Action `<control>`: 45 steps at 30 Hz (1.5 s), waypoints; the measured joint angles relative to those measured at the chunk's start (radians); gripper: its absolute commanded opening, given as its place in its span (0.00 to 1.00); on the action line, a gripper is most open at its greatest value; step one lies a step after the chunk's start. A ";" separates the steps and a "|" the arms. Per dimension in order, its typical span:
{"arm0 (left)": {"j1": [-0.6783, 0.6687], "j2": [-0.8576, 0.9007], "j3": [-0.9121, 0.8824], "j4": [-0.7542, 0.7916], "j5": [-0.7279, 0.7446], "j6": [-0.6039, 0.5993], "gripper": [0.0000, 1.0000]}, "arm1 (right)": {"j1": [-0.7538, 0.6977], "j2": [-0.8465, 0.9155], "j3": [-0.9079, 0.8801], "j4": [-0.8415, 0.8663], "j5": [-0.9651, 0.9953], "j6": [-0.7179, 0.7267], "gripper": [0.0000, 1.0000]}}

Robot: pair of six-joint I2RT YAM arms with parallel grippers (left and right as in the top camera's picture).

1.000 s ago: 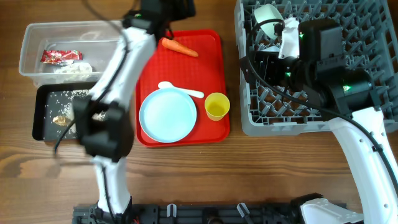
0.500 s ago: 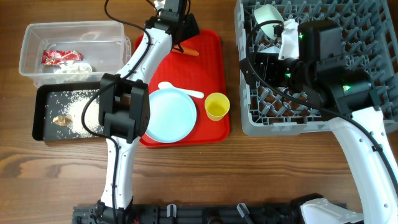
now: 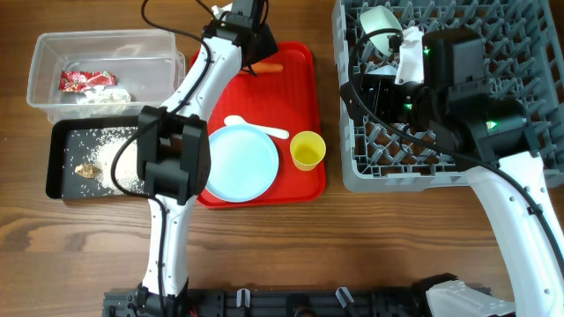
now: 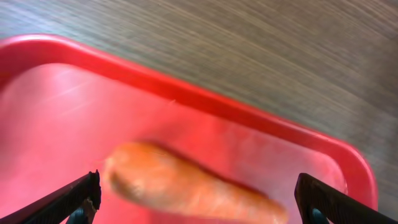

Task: Sort waste into correct bins and load items into the dishwasher rack
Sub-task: 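Reach the left gripper to the orange carrot and grasp it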

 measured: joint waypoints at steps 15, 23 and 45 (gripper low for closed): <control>-0.006 -0.098 0.000 -0.106 0.028 -0.223 0.92 | 0.000 0.000 0.000 -0.001 0.000 0.000 0.95; -0.025 -0.089 -0.018 -0.015 0.034 -0.353 0.84 | 0.000 0.000 0.000 -0.001 0.000 0.000 0.95; -0.003 0.068 -0.043 0.030 0.126 -0.376 0.34 | 0.000 0.000 0.000 -0.002 0.001 0.000 0.95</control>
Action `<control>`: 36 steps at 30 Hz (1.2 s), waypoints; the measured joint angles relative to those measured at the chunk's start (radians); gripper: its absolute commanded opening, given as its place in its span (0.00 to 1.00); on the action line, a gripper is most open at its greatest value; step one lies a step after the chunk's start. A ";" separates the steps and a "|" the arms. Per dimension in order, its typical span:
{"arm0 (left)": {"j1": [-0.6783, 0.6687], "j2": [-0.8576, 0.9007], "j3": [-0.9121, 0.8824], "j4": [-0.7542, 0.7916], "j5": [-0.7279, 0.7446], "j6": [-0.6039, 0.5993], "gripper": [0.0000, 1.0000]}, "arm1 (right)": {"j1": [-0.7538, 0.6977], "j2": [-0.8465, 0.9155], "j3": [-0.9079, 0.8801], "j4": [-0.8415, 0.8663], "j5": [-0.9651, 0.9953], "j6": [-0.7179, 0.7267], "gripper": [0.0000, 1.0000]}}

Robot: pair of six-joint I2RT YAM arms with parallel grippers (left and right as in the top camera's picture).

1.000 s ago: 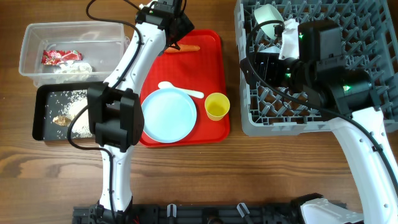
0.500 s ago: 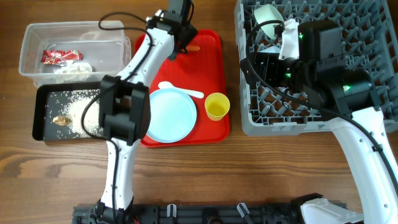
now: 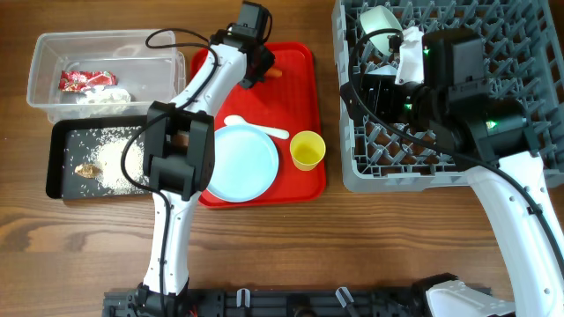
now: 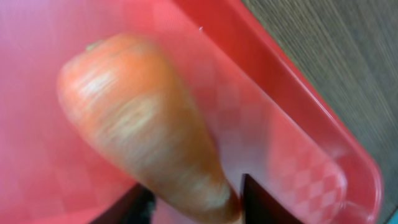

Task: Sort waste into correct bins and load items into the dishwasher rack
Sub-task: 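Reach the left gripper to the orange carrot and grasp it, then carry the carrot with the left gripper and drop it on the black tray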

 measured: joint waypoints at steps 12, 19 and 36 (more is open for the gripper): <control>0.098 0.000 0.018 -0.131 0.048 0.339 0.05 | 0.000 0.000 0.000 -0.003 0.003 0.000 0.95; 0.110 -0.005 0.021 -0.147 0.056 0.467 0.04 | 0.000 0.000 0.000 -0.003 0.003 0.000 0.95; 0.173 -0.505 0.107 -0.578 -0.034 0.553 0.04 | 0.000 0.000 0.000 0.014 0.003 0.000 0.96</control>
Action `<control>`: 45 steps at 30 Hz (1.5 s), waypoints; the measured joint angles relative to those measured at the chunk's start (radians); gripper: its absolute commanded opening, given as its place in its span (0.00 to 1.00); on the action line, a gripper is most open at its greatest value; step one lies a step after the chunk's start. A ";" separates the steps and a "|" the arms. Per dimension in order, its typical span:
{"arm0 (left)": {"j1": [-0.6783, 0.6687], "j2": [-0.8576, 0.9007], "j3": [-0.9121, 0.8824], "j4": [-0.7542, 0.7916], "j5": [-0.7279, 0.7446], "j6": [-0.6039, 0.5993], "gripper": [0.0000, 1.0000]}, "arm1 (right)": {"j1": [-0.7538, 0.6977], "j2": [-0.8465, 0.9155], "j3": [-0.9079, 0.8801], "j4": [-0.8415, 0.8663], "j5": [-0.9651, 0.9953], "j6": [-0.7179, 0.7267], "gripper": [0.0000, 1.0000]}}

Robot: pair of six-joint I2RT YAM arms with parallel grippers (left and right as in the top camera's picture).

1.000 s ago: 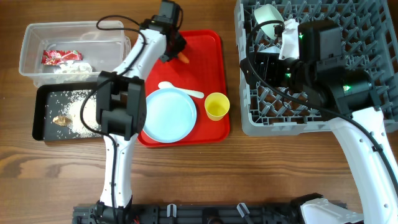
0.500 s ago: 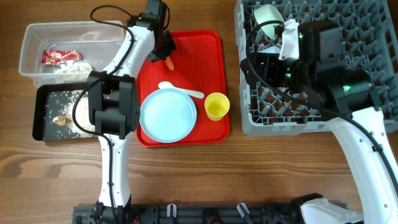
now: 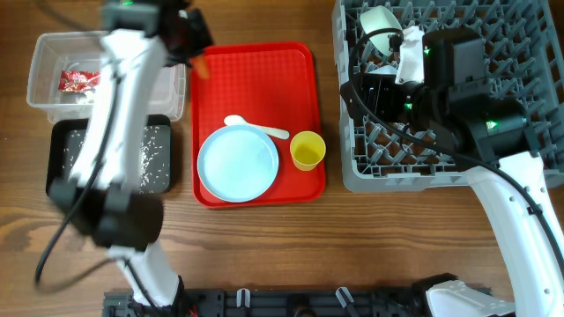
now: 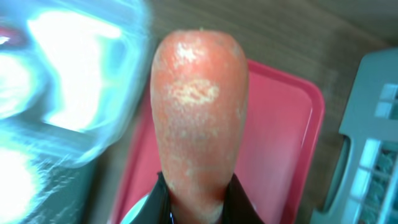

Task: Sort waste into correct bins and load items into the dishwasher rack
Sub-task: 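Carry the carrot with the left gripper and drop it on the black tray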

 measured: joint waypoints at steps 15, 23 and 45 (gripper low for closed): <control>0.509 -0.082 -0.357 -0.066 -0.266 -0.343 0.04 | 0.000 0.000 0.000 0.044 0.000 0.000 0.97; 0.558 -0.067 -0.744 0.312 -0.142 -0.376 0.08 | 0.000 0.000 0.000 0.055 0.000 0.000 0.97; 0.531 -0.084 -0.840 0.437 -0.124 -0.355 0.61 | 0.000 0.000 0.000 0.047 0.000 0.000 0.98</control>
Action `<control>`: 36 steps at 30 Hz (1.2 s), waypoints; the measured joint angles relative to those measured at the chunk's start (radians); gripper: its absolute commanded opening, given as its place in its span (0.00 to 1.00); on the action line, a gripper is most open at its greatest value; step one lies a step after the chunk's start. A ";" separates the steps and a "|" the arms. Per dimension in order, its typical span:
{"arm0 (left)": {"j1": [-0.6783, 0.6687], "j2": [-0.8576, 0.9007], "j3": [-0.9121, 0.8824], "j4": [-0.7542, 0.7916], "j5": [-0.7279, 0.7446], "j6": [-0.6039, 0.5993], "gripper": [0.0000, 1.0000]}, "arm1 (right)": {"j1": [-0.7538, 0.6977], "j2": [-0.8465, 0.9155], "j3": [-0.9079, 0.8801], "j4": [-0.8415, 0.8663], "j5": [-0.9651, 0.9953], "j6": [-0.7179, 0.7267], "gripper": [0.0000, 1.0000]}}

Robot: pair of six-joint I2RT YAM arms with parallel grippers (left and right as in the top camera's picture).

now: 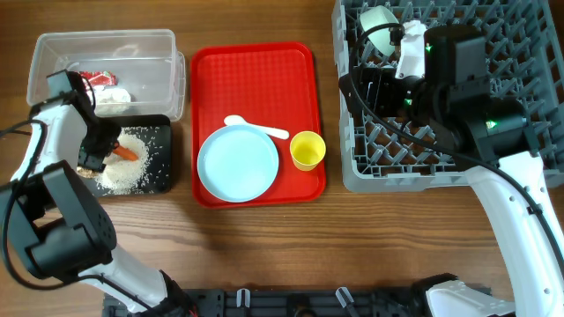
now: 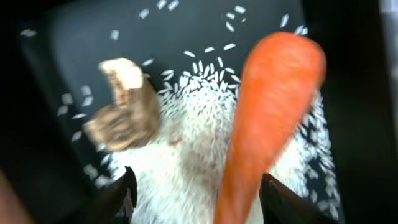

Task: Sort waste into correct bins and load items into the dishwasher rack
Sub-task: 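Carry the carrot with the left gripper and drop it on the black tray, then reach the left gripper to the yellow cup and grasp it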

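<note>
An orange carrot (image 1: 126, 152) lies on the white rice in the black tray (image 1: 62, 180), at the left of the table. My left gripper (image 1: 95, 150) hangs low over it, open. In the left wrist view the carrot (image 2: 267, 124) rests loose between the spread fingers (image 2: 127, 193), nearer the right one, beside a brown food scrap (image 2: 121, 118). My right gripper (image 1: 388, 70) sits over the left part of the grey dishwasher rack (image 1: 529, 53). Its fingers are lost in the dark arm body.
A clear bin (image 1: 172, 70) with wrappers stands behind the black tray. The red tray (image 1: 256, 79) holds a blue plate (image 1: 238, 163), a white spoon (image 1: 256, 126) and a yellow cup (image 1: 307, 150). A white cup (image 1: 379, 19) stands in the rack's far left corner.
My left gripper held the carrot in the air near the clear bin's right end. Now it is low over the black tray, open, and the carrot lies on the rice.
The left gripper first stood open over the carrot at the red tray's far edge. It then closed on the carrot there, and later held it up by the clear bin. Now the carrot rests in the black tray. The right arm stayed over the rack throughout.
</note>
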 measured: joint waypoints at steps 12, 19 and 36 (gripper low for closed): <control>-0.268 -0.339 0.147 -0.104 0.224 0.383 0.66 | -0.002 0.000 0.000 0.001 0.000 0.000 1.00; -0.634 -0.211 0.146 -0.117 0.308 0.624 0.69 | -0.111 -0.045 0.000 0.001 0.000 0.005 1.00; -0.877 0.028 0.141 0.096 0.352 0.756 0.64 | -0.220 -0.229 0.000 -0.055 0.027 0.004 1.00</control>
